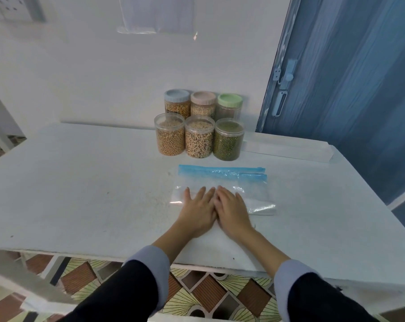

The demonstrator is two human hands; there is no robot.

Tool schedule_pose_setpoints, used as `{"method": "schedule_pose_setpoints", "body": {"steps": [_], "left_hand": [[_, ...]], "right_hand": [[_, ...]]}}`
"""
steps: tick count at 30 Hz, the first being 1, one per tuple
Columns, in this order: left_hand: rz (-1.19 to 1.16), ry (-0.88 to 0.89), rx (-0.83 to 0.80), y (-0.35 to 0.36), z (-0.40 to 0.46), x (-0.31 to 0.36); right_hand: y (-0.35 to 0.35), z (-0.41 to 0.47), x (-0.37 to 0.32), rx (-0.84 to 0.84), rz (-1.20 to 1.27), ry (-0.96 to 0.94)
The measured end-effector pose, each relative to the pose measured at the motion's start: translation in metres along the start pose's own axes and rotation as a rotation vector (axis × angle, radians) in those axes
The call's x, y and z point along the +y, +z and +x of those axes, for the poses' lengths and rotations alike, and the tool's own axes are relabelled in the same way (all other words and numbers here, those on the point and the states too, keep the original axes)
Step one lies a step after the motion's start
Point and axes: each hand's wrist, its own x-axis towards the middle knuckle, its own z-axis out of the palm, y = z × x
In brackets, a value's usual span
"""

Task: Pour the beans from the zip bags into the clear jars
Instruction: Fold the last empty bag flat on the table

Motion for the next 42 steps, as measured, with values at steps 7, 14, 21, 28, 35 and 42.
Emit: {"method": "schedule_pose_setpoints", "body": {"steps": [7,14,21,28,35,42], "left_hand": [[-0.031,-0.156,-0.034,-0.002,-0.001,-0.011],[-0.086,-0.212,-0.071,-0.003,-0.01,-0.037],[-0.156,-0.174,-0.047,-0.003,-0.016,-0.035],[-0.09,-0.035,0.242,-0.009,-0.018,-0.037],[-0.134,-0.054,0.242,-0.019,-0.009,-0.042],[-0.22,-0.075,0.281,-0.014,0.0,-0.044]], "right_hand": [[-0.015,-0.016,0.03,-0.175,-0.242,0.129],[-0.03,-0.017,0.046,-0.263,-0.227,0.182],[-0.045,-0.027,0.064,-0.116,0.257,0.116],[-0.045,-0.02,0.065,-0.024,0.077,0.031],[-0.058,-0.006,0.057,-0.111,-0.151,0.152],[-0.039,0.0,0.059,0.014,-0.149,0.107]]}}
